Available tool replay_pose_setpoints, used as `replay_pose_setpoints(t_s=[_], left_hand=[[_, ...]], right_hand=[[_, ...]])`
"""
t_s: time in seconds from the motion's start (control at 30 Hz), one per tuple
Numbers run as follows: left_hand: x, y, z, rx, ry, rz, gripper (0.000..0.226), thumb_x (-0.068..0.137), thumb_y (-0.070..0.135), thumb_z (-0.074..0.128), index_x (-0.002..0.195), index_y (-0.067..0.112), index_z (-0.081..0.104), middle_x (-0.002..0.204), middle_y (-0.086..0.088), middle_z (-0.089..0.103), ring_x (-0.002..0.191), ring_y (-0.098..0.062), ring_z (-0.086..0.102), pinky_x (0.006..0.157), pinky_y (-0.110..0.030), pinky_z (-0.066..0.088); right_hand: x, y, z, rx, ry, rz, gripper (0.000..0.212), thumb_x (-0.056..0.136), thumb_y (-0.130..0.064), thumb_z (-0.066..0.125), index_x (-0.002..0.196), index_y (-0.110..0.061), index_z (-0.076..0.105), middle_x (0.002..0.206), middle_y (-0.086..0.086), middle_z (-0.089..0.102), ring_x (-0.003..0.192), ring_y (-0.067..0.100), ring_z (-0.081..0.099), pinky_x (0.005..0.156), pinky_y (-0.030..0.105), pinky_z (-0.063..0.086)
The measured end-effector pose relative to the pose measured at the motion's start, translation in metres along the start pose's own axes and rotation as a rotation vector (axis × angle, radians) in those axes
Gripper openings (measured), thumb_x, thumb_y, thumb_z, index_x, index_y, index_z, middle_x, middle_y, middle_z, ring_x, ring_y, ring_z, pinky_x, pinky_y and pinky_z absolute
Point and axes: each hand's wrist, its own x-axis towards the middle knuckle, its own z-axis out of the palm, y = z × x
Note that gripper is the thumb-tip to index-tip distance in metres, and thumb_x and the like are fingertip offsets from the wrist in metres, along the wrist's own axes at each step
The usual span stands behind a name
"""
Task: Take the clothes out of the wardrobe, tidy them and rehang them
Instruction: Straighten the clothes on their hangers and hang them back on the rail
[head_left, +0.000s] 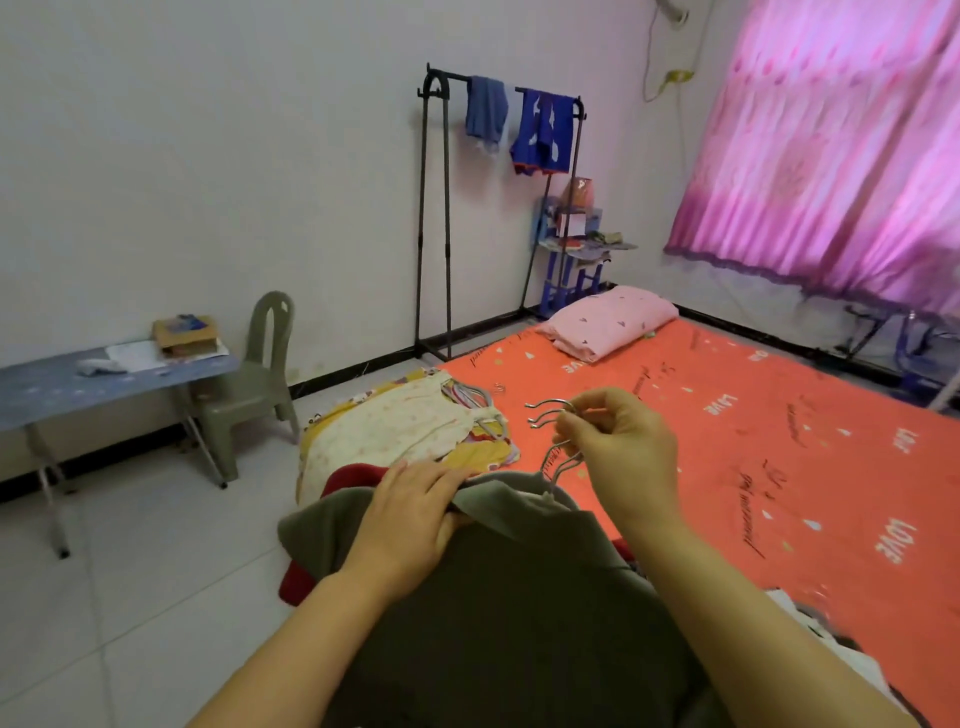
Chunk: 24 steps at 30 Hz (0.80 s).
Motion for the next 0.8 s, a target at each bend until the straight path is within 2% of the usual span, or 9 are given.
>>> replay_pose_setpoints(t_s=[0.1,0.17,0.43,0.63,0.8], left_hand=[[0.029,-0.038,0.015,0.008,-0.036,0.019,0.044,0.095,0.038,0.044,0.138,0.031,0.038,0.139,0.009,0.043,0.131,-0.008,0.031,0.109,-0.022,-0.001],[0.053,-0.06,0.031,0.011,-0.072,0.025,0.044,0.095,0.038,0.044,0.138,0.03,0.038,0.139,0.009,0.043,0.13,-0.008,0.032,0.109,-0.022,0.003],[0.156,-0.116,0.091,-0.049,-0.24,0.029,0.046,0.095,0.038,0.045,0.139,0.031,0.035,0.141,0.009,0.039,0.132,-0.009,0.03,0.115,-0.033,0.012],[0.229,-0.141,0.138,-0.117,-0.339,0.118,0.047,0.095,0.038,0.045,0.14,0.029,0.033,0.141,0.008,0.038,0.131,-0.01,0.03,0.114,-0.033,0.015],[0.292,-0.157,0.186,-0.153,-0.422,0.244,0.048,0.095,0.039,0.046,0.14,0.027,0.034,0.141,0.007,0.04,0.132,-0.011,0.029,0.114,-0.031,0.015]], right_hand=[[0.025,0.023,0.033,-0.017,0.03,0.027,0.027,0.081,-0.006,0.069,0.072,-0.03,0.061,0.07,0.0,0.068,0.06,0.01,0.066,0.058,0.023,0.053],[0.047,0.042,0.052,-0.029,0.059,0.046,0.028,0.081,-0.005,0.069,0.072,-0.03,0.061,0.069,-0.001,0.068,0.058,0.008,0.064,0.057,0.023,0.052],[0.133,0.107,0.1,-0.12,0.168,0.205,0.029,0.081,-0.005,0.068,0.071,-0.031,0.06,0.069,-0.002,0.067,0.064,0.012,0.065,0.064,0.03,0.054],[0.194,0.148,0.115,-0.204,0.266,0.307,0.024,0.081,-0.003,0.067,0.073,-0.025,0.061,0.07,0.004,0.068,0.065,0.018,0.065,0.069,0.038,0.056],[0.242,0.19,0.121,-0.25,0.385,0.401,0.025,0.081,0.0,0.065,0.072,-0.023,0.06,0.07,0.009,0.068,0.065,0.019,0.064,0.071,0.038,0.055]])
